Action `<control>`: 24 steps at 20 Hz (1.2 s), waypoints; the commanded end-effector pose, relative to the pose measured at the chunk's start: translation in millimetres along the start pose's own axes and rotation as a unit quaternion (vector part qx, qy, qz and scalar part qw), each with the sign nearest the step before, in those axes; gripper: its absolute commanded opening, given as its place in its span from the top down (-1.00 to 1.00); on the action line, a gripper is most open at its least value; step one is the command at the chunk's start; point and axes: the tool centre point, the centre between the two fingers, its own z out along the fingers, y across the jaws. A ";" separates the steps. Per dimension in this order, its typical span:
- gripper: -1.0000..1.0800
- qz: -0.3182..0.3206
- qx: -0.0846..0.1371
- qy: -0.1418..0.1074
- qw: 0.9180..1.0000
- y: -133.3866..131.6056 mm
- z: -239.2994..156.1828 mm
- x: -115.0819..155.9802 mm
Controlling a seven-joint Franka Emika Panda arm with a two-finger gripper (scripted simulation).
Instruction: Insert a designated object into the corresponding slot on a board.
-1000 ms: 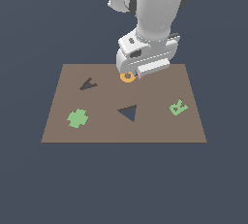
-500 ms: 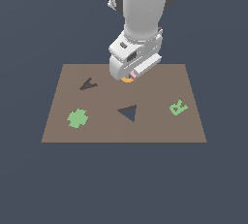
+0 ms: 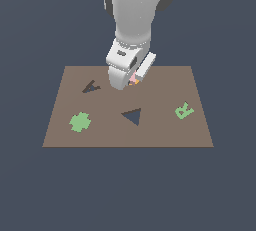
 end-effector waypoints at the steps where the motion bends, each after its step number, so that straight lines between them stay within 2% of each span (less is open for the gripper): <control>1: 1.00 -0.045 0.000 0.000 0.999 7.2 -0.4 -4.0; 7: 1.00 -0.152 0.000 0.000 0.988 26.0 -1.0 -10.6; 13: 1.00 -0.259 -0.001 0.000 0.966 46.2 -1.6 -13.0; 19: 1.00 -0.365 -0.001 0.000 0.931 67.0 -2.2 -10.8; 24: 1.00 -0.452 -0.001 0.000 0.892 83.9 -2.7 -5.1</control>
